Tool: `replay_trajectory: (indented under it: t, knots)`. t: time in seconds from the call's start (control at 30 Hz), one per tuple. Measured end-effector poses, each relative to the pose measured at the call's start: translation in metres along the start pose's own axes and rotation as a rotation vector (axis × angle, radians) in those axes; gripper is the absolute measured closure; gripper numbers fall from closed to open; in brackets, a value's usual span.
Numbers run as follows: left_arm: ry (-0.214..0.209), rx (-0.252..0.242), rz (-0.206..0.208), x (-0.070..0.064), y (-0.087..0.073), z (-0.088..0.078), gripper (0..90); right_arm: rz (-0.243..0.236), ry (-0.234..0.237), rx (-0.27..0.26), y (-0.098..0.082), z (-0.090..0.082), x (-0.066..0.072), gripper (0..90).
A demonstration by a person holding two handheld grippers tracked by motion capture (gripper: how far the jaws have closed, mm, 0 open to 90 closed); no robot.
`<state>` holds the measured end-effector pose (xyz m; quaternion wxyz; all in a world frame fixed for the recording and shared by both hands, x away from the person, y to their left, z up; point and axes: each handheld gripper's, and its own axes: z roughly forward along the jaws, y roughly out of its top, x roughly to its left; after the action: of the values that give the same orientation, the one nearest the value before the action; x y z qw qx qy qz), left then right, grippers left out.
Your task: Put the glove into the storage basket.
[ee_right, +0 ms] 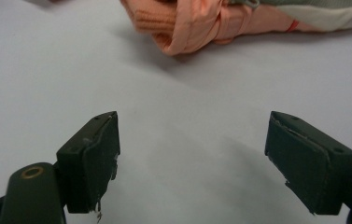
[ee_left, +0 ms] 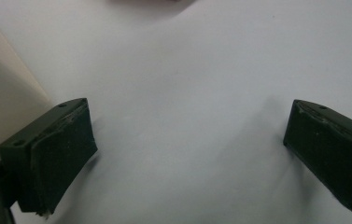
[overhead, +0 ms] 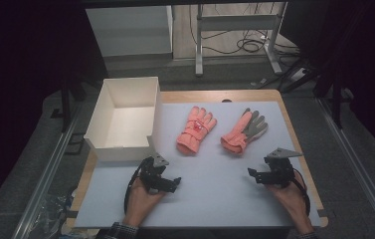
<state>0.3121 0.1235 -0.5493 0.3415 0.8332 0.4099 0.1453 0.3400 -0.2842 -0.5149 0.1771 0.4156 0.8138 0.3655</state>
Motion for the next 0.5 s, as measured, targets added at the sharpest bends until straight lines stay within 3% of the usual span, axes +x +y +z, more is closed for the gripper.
replay_trajectory:
  t: [0.17,0.5]
  knots:
    - [0.0,0.0,0.0,0.0,0.0,0.0,1.5,-0.013,-0.002,0.004,0.011,0.001,-0.004,19.8]
    - [0.0,0.0,-0.002,0.0,0.0,0.0,1.5,0.01,0.011,-0.014,0.033,0.008,-0.014,25.2]
